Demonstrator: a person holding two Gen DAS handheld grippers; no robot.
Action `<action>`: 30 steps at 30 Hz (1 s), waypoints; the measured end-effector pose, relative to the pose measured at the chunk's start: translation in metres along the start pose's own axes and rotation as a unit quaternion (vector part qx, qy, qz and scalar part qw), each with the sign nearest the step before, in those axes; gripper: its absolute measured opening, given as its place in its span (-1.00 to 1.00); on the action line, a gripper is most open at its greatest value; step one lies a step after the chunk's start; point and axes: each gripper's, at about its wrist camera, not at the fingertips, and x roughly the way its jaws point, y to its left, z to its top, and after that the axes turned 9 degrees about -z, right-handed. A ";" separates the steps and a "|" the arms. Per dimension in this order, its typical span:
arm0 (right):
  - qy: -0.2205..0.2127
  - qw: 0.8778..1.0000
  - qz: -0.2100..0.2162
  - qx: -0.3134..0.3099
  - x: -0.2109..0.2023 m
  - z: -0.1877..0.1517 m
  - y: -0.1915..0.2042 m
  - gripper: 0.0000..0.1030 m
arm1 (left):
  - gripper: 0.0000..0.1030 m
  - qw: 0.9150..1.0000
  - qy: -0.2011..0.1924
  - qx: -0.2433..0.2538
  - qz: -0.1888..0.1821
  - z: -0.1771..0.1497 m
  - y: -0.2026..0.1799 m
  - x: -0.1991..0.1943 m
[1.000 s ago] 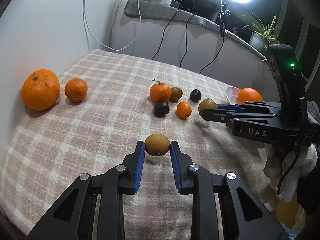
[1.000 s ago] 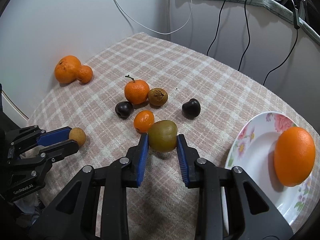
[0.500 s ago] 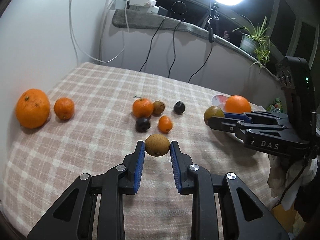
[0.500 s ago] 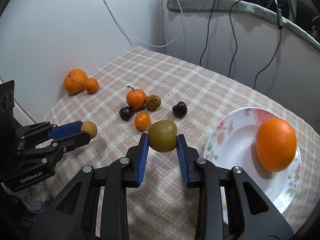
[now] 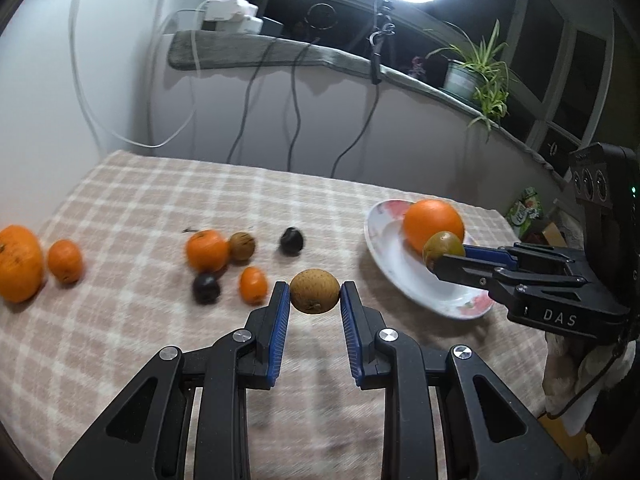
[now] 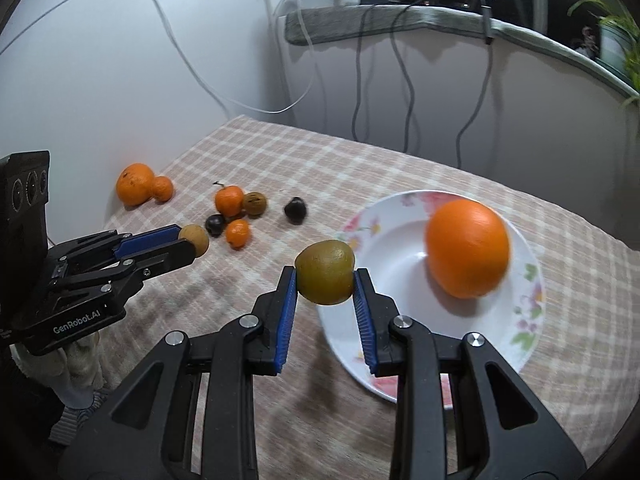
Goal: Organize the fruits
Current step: 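Carry both kiwis onto the plate and open both grippers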
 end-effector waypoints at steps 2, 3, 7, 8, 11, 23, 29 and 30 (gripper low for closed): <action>0.000 1.000 -0.003 0.006 -0.002 -0.002 -0.006 -0.43 | -0.53 1.000 0.002 0.003 -0.007 0.004 -0.005 0.007; 0.000 1.000 -0.005 0.009 -0.002 -0.003 -0.010 -0.43 | -0.53 1.000 0.002 0.004 -0.010 0.006 -0.007 0.009; 0.001 1.000 -0.012 0.020 -0.003 -0.007 -0.022 -0.43 | -0.53 1.000 0.007 0.011 -0.025 0.014 -0.016 0.023; 0.002 1.000 -0.013 0.022 -0.003 -0.008 -0.024 -0.43 | -0.53 1.000 0.008 0.012 -0.027 0.015 -0.018 0.026; 0.005 0.999 -0.018 0.032 0.000 -0.012 -0.031 -0.43 | -0.53 0.999 0.013 0.016 -0.034 0.019 -0.024 0.036; 0.016 0.999 -0.026 0.041 0.012 -0.017 -0.043 -0.43 | -0.53 0.997 0.039 0.046 -0.047 0.031 -0.047 0.076; 0.023 0.998 -0.027 0.046 0.017 -0.019 -0.047 -0.43 | -0.53 0.996 0.049 0.053 -0.053 0.028 -0.054 0.084; 0.024 0.998 -0.027 0.046 0.017 -0.019 -0.047 -0.43 | -0.53 0.996 0.050 0.054 -0.054 0.029 -0.055 0.084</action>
